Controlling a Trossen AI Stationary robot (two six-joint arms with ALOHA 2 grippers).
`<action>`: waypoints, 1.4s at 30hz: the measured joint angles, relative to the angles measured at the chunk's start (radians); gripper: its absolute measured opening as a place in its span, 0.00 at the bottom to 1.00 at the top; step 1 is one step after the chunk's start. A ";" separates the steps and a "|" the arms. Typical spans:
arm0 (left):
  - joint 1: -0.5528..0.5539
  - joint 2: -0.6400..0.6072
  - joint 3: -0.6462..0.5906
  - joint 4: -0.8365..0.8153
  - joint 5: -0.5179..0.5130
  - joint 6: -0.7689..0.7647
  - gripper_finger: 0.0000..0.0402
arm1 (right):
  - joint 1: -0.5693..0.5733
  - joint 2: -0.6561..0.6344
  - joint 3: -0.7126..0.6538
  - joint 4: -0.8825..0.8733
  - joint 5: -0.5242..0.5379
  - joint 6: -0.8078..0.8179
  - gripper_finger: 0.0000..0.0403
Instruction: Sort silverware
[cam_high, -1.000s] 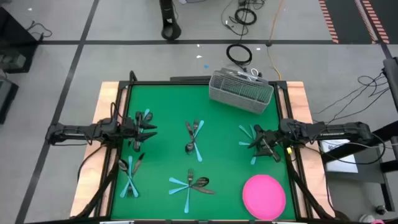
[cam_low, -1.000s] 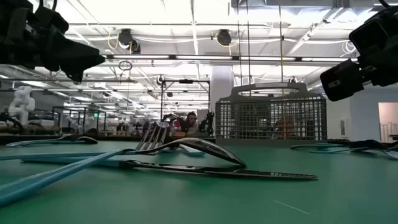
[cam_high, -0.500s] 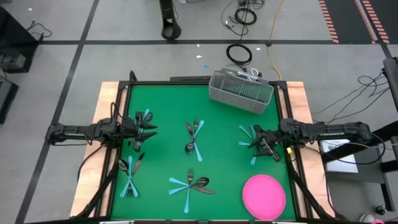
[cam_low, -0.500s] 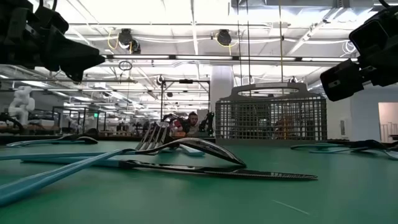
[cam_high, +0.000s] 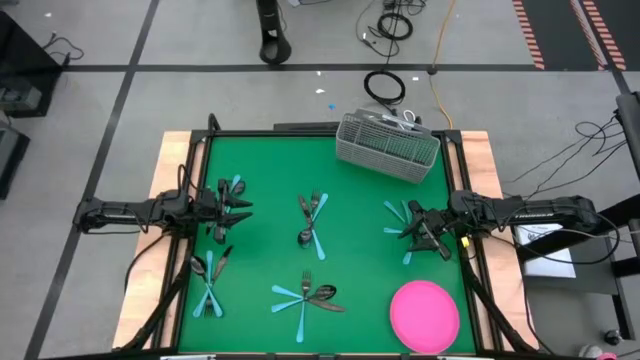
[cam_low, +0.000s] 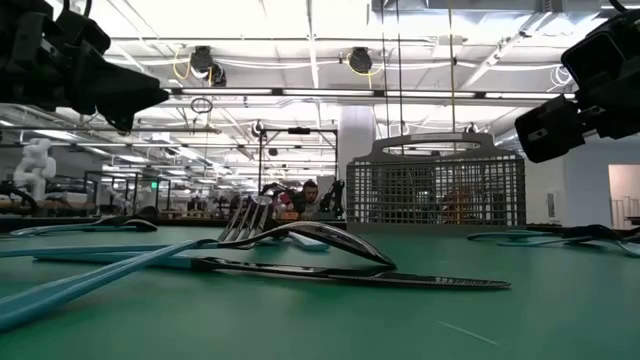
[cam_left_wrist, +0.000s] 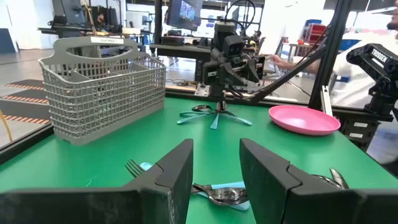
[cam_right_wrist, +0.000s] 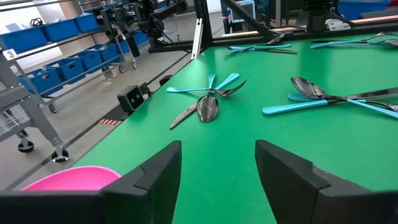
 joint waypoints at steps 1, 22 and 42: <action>0.000 0.000 0.000 0.000 0.000 0.000 0.33 | 0.000 0.000 0.000 0.000 0.000 0.000 0.49; 0.000 0.000 0.000 0.000 0.000 0.000 0.33 | 0.000 0.000 0.000 0.000 0.000 0.000 0.49; 0.000 0.000 0.000 0.000 0.000 0.000 0.33 | 0.000 0.000 0.000 0.024 0.007 -0.025 0.49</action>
